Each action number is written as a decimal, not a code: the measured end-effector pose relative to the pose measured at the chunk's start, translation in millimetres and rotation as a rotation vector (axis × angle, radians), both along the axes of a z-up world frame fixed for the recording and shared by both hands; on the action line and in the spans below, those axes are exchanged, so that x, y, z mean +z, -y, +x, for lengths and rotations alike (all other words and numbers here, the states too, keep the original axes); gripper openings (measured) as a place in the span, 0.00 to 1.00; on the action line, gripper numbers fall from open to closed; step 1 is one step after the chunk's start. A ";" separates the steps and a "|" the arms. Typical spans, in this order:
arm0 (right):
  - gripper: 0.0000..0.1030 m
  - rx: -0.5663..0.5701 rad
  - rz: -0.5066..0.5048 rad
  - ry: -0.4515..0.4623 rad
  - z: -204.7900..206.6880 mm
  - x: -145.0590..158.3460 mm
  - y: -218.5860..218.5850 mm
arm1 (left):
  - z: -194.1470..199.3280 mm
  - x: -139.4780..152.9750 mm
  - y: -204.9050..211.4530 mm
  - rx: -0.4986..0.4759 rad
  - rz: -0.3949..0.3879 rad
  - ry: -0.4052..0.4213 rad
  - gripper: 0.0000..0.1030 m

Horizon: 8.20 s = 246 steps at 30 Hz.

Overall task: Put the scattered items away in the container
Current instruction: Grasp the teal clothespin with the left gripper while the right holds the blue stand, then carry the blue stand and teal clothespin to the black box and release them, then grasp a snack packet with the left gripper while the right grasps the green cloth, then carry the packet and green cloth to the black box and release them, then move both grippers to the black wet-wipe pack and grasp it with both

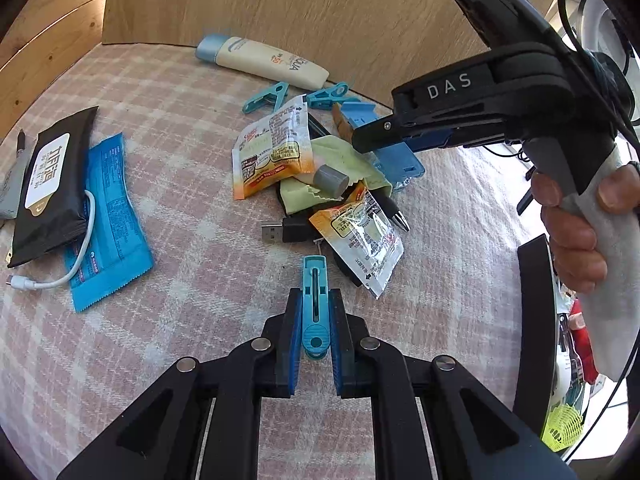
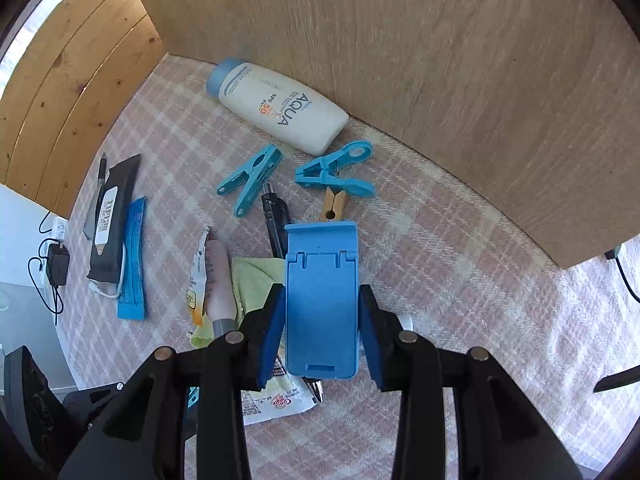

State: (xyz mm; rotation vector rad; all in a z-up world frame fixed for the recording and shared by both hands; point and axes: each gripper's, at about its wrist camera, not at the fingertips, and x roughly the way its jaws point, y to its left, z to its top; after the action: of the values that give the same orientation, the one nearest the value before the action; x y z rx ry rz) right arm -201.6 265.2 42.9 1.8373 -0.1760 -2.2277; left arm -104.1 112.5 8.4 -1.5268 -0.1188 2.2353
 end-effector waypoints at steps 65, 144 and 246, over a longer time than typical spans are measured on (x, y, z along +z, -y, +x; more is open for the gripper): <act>0.50 -0.380 0.007 -0.185 369.5 121.2 -203.7 | 173.6 109.2 -156.1 -0.427 0.083 -0.114 0.57; 0.02 -0.124 -0.265 -0.131 54.2 72.8 -28.0 | -85.8 66.4 32.5 0.099 0.074 -0.009 0.09; 0.40 0.136 -0.186 -0.080 2.7 32.5 188.0 | -75.9 2.9 191.4 0.379 0.162 0.060 0.52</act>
State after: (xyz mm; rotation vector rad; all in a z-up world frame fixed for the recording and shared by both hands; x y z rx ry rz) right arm -198.9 77.2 75.3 1.6121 -0.2275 -2.1109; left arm -180.1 -78.9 11.3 -1.5874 -0.6402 2.3892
